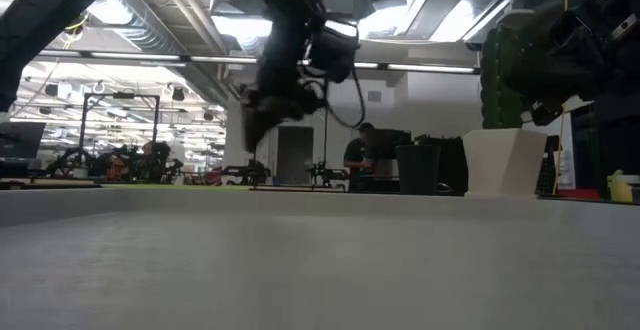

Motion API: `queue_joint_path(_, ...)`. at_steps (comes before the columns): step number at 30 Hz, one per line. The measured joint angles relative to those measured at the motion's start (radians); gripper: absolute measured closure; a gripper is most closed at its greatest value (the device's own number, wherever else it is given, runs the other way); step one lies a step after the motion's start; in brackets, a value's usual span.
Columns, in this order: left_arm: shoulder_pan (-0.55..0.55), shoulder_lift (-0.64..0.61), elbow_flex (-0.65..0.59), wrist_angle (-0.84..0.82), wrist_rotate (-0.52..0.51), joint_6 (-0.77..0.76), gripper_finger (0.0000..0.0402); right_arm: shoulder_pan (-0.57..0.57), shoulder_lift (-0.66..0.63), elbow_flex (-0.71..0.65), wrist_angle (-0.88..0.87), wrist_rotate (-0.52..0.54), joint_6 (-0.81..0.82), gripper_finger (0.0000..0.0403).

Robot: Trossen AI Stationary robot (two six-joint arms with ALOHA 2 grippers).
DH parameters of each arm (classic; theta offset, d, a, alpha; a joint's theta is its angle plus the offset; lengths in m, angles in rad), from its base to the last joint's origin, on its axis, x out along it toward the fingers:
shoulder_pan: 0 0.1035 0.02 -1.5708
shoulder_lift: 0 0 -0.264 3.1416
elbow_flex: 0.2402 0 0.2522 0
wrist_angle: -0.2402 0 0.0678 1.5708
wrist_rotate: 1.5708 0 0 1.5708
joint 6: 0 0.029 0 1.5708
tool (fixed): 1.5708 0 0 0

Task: Pick and place plate/cup/fork/spoon on tray
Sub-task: Move the orange fork to the top center of the table, then put the black cup to the top left side of the gray tray

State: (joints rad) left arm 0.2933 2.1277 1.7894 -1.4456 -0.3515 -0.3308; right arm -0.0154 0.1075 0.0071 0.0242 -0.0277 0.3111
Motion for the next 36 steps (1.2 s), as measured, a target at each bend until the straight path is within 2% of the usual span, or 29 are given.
queue_joint_path(3,-0.009,0.004,-0.077,0.007,-0.009,-0.007,0.0358,0.0,0.005,0.0,0.0,0.0,0.002,0.0302)
queue_joint_path(8,-0.01,0.006,-0.214,0.131,-0.016,-0.029,0.0358,0.0,0.005,0.0,0.001,0.0,0.002,0.0302)
queue_joint_path(21,-0.043,0.005,-0.303,0.225,0.112,-0.027,0.0358,0.0,0.005,0.0,0.0,0.0,0.002,0.0302)
queue_joint_path(26,-0.066,0.0,-0.278,0.336,0.228,-0.027,0.0358,0.0,0.005,0.0,0.0,0.0,0.001,0.0302)
queue_joint_path(31,-0.087,0.0,-0.207,0.455,0.246,-0.014,0.0358,0.0,0.005,0.0,0.0,0.0,0.002,0.0302)
queue_joint_path(36,-0.103,0.001,-0.128,0.426,0.218,-0.007,0.0358,0.0,0.006,0.0,0.0,0.0,0.014,0.0302)
